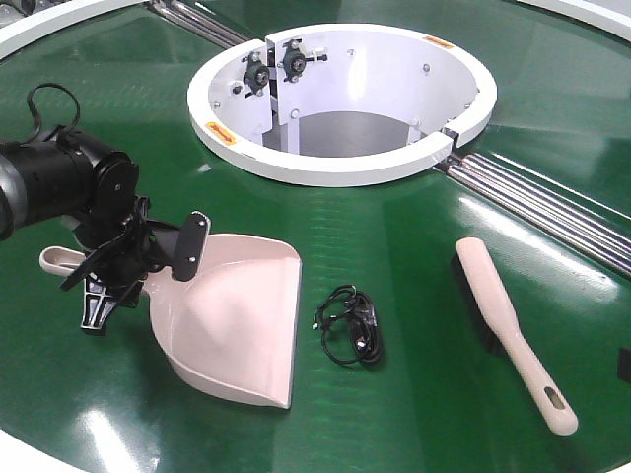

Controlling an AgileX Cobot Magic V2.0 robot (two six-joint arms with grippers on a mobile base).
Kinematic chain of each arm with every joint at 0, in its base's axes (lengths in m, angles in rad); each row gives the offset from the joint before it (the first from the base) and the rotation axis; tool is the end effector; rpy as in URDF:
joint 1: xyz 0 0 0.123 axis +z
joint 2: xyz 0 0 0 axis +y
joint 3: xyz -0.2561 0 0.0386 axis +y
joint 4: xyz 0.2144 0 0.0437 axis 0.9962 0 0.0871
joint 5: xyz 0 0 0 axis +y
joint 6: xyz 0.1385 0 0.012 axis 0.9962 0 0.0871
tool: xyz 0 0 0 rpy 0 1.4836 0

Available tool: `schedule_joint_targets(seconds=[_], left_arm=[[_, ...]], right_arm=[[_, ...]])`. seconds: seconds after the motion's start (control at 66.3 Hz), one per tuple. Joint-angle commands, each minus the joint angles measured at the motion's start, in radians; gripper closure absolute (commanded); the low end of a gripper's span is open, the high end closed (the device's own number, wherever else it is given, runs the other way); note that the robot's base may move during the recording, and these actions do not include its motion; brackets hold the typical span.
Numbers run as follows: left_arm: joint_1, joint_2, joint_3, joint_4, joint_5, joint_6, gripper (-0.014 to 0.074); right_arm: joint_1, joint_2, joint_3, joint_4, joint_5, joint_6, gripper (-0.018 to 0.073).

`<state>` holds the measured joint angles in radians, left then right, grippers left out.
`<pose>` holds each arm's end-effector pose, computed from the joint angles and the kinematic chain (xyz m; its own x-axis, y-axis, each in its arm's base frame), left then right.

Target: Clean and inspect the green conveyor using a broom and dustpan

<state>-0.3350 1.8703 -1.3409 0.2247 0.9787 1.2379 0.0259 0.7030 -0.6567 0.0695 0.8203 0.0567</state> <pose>0.3309 -0.0880 0.1509 0.0981 0.9845 0.1457 0.9727 -0.1257 0.1950 0.1443 0.0108 0.2542 -0.7044 0.0856 -0.7046 0.0113 0.9939 0.1095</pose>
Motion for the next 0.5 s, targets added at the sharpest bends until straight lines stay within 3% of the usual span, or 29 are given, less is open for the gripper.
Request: schedule_joint_targets(seconds=[0.0, 0.211, 0.332, 0.483], left_arm=[[-0.01, -0.041, -0.027, 0.0, 0.008, 0.015, 0.0604], [-0.01, -0.041, -0.027, 0.0, 0.008, 0.015, 0.0604], [-0.01, -0.041, -0.027, 0.0, 0.008, 0.015, 0.0603], [-0.01, -0.041, -0.027, 0.0, 0.009, 0.015, 0.0603]], right_arm=[[0.026, 0.066, -0.083, -0.026, -0.001, -0.007, 0.0332], [0.123, 0.235, -0.191, -0.105, 0.077, 0.011, 0.0065], [0.14, 0.34, -0.258, -0.111, 0.107, 0.028, -0.0003], [0.14, 0.483, -0.355, -0.11, 0.176, 0.02, -0.0008]])
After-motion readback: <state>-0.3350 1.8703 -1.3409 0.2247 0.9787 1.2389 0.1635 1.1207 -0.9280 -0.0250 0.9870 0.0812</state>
